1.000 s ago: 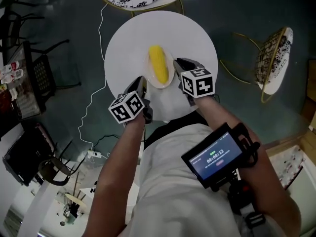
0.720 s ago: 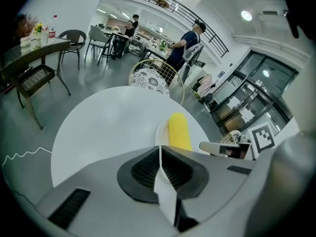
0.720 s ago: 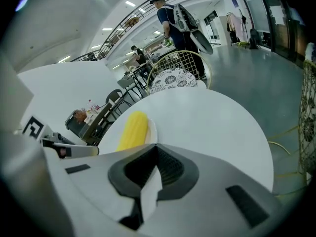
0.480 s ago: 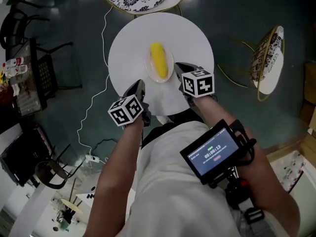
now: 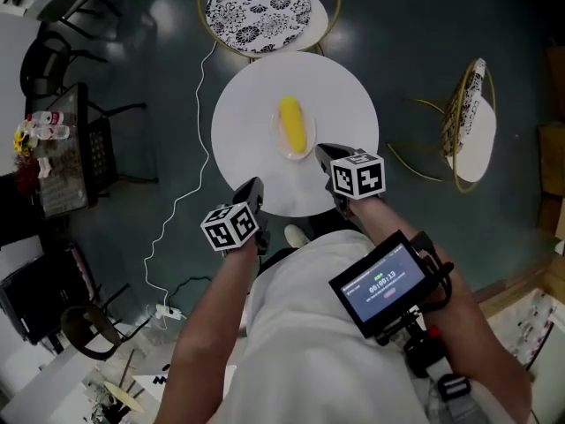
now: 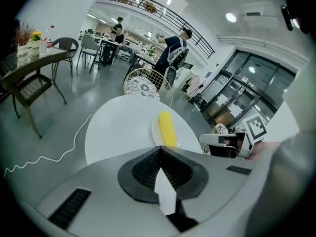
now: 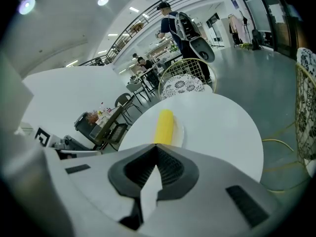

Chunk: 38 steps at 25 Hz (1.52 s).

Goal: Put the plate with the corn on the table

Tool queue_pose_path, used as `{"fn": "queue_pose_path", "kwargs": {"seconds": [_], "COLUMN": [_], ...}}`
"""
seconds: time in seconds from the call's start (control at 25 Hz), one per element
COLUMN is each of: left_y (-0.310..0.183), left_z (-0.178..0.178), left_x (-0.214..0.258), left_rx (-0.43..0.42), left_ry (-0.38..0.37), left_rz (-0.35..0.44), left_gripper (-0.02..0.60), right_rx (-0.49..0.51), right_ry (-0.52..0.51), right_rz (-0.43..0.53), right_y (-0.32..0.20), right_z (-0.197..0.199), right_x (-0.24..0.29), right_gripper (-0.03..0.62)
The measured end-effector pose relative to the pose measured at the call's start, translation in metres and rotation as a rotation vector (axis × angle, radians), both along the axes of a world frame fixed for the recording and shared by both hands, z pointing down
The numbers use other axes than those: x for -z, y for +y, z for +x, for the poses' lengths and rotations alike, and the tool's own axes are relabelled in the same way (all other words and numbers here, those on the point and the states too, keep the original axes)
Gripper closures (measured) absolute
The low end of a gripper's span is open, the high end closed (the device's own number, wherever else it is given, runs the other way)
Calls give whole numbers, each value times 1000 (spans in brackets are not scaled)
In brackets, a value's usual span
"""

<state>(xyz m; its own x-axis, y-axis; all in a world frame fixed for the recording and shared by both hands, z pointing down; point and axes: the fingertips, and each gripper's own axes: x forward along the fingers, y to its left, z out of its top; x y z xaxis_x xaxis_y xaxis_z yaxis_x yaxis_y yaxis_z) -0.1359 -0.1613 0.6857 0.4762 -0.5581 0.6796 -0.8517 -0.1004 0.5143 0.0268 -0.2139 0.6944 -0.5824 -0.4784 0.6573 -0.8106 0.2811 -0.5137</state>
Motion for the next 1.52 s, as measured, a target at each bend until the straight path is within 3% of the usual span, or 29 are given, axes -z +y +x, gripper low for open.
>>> {"fn": "queue_pose_path", "kwargs": {"seconds": [0.4, 0.96, 1.2, 1.52], "left_y": [9, 46, 68, 95], "left_z": [4, 12, 16, 15], "left_x": [67, 119, 141, 149], "left_rx": [-173, -165, -198, -222], "left_ry": [-30, 18, 22, 18], "left_rz": [188, 319, 374, 402], "left_gripper": [575, 575, 575, 576], "right_rx": [26, 56, 74, 68], "right_ry": [-23, -86, -113, -167], "right_rz": [84, 196, 249, 301], "right_y": [25, 61, 88, 123], "right_z": [-13, -15, -15, -17], "right_x": [62, 133, 154, 170], "right_gripper": [586, 586, 586, 586]}}
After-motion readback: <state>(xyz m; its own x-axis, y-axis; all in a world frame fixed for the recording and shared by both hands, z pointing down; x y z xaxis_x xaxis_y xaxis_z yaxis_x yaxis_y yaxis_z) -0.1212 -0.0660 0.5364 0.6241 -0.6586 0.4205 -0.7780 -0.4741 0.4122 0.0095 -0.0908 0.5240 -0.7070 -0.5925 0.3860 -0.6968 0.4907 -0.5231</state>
